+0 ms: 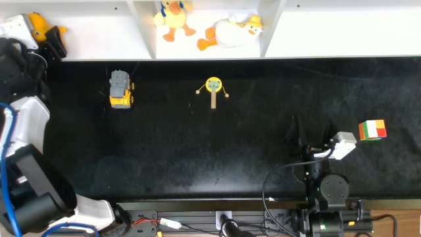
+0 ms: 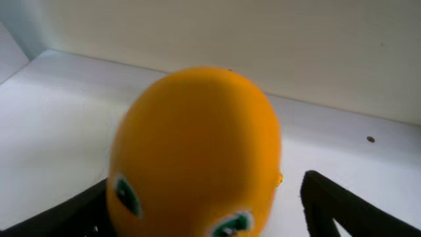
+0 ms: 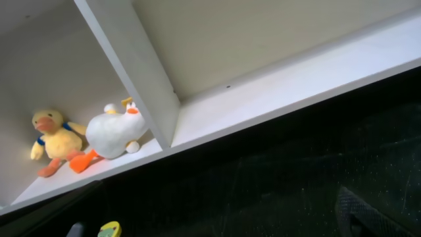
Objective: Store Toys
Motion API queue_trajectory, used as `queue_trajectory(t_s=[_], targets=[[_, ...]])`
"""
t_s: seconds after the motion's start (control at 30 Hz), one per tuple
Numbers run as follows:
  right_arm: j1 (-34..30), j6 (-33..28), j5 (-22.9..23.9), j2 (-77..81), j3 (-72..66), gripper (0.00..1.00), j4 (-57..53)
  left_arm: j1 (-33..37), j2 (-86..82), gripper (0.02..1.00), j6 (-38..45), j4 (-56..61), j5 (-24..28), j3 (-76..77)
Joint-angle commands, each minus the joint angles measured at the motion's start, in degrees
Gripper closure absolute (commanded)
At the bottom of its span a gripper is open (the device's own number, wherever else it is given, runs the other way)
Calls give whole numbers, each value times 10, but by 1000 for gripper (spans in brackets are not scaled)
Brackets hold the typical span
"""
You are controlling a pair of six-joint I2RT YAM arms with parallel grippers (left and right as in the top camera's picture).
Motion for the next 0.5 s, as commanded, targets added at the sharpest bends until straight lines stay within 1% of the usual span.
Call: queue_trajectory(t_s=[0.03, 0.37, 0.43, 0.5], targets=[[3, 2, 4, -5, -8, 5, 3, 0, 7, 20, -3, 5, 9, 13], [3, 2, 4, -5, -8, 5, 3, 0, -20, 20, -2, 5, 10, 13], [3, 2, 4, -5, -8, 5, 3, 0, -40, 23, 4, -16, 9, 13], [3, 2, 4, -5, -8, 5, 3, 0, -67, 20, 22, -62, -2, 13]])
